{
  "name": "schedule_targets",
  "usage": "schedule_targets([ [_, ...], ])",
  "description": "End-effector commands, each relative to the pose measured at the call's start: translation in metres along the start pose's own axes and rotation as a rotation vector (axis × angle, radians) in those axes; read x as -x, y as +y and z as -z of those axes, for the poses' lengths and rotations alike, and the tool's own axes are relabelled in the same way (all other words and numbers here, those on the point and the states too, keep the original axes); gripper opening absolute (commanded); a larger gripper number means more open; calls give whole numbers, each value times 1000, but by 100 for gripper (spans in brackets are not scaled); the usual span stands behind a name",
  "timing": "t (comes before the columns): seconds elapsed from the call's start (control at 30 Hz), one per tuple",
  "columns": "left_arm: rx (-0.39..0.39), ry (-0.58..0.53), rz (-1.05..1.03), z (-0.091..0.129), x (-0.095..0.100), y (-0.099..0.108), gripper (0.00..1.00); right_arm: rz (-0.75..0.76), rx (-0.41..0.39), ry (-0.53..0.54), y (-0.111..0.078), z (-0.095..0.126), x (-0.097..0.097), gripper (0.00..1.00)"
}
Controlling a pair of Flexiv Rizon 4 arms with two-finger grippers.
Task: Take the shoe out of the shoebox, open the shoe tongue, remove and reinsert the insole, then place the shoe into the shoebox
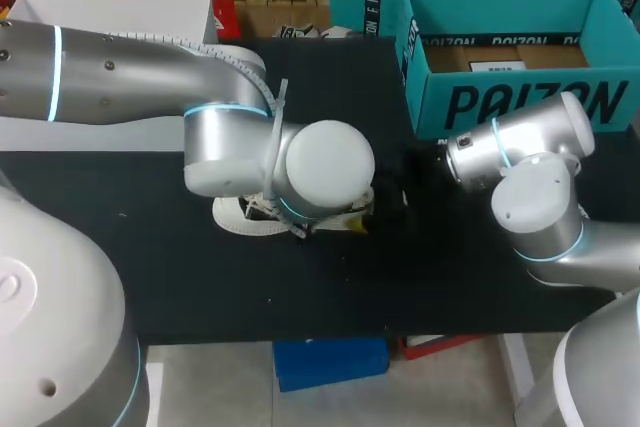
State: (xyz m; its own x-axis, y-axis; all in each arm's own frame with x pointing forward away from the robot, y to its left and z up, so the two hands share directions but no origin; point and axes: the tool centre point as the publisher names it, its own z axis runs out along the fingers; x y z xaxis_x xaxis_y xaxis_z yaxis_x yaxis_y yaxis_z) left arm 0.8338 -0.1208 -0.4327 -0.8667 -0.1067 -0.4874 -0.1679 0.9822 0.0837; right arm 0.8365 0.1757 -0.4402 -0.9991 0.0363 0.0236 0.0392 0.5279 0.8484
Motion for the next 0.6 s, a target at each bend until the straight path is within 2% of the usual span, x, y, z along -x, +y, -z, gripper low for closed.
schedule_targets([
  [0.03,-76,78,-46,-52,-3,3,0,-1,-1,1,-3,-1,1,0],
  [0.33,-215,221,-149,-19,1,-3,0,-1,-1,1,-3,-1,1,0],
  [0.6,-307,314,-210,10,8,-10,0,-1,-1,1,-3,-1,1,0],
])
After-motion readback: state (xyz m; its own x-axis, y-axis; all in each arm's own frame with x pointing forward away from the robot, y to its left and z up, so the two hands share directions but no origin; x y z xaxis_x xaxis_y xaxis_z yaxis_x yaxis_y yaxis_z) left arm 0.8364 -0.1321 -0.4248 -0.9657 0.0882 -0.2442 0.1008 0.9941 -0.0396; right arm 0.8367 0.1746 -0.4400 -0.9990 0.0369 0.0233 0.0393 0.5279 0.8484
